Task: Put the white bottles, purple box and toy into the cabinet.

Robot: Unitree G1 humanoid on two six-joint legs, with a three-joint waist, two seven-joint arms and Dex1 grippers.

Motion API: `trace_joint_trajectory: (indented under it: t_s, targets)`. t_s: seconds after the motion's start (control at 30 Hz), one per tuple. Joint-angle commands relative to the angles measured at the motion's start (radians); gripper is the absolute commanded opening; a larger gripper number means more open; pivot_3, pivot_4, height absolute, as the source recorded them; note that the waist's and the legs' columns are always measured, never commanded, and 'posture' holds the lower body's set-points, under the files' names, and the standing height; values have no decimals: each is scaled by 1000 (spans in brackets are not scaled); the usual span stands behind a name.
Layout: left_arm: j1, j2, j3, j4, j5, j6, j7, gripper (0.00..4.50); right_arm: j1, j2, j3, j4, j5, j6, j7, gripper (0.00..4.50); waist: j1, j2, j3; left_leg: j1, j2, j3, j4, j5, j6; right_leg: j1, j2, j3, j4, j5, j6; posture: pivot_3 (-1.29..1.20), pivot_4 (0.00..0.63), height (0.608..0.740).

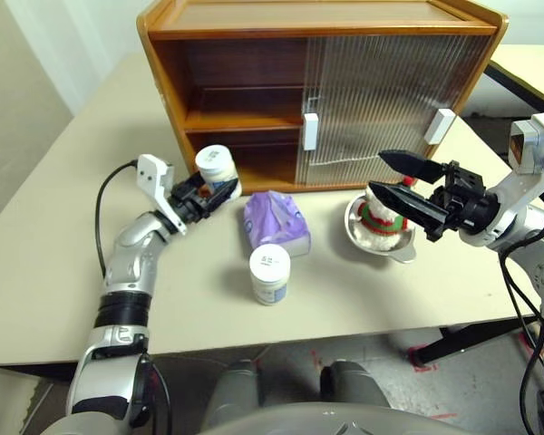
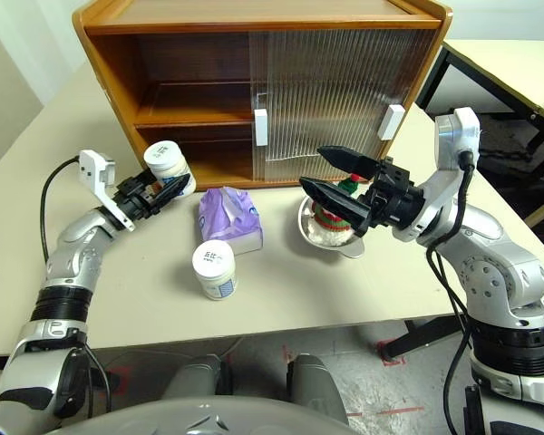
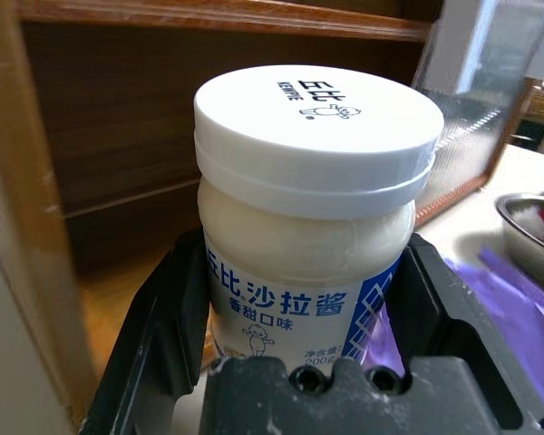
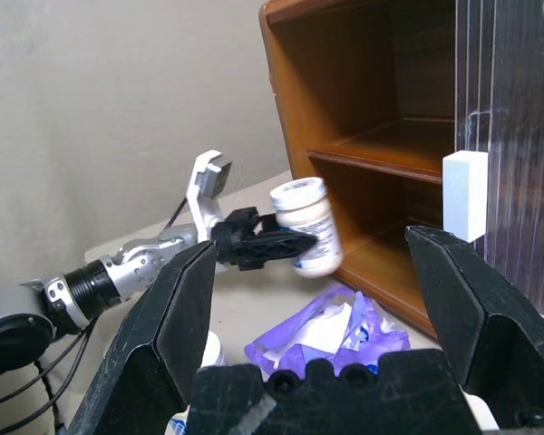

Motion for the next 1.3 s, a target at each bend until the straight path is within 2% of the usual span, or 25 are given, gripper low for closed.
trace_joint_trajectory:
  t_s: [0.03, 0.8, 1.3]
  targets:
    - [-47, -22, -21, 1, 28, 11, 57, 3083, 11, 2, 0, -15, -1, -6, -4, 4500, 0, 0, 0, 0, 0, 0, 0, 0, 0, 0, 0, 0, 0, 0, 0, -28, 0, 740]
    - [-318, -116, -43, 446, 177, -138, 298, 3083, 43, 7, -20, -47, 5, -10, -32, 4500, -25, -1, 1, -1, 1, 0, 3, 0, 0, 0, 4, 2, 0, 1, 1, -66, 0, 740]
    - [-450, -166, -1, 725, 214, -275, 490, 3083, 59, -6, -37, -72, 20, 3, -51, 4500, -29, -3, 2, -1, 1, 0, 4, 0, -1, 0, 6, 3, 0, 1, 2, -84, 0, 740]
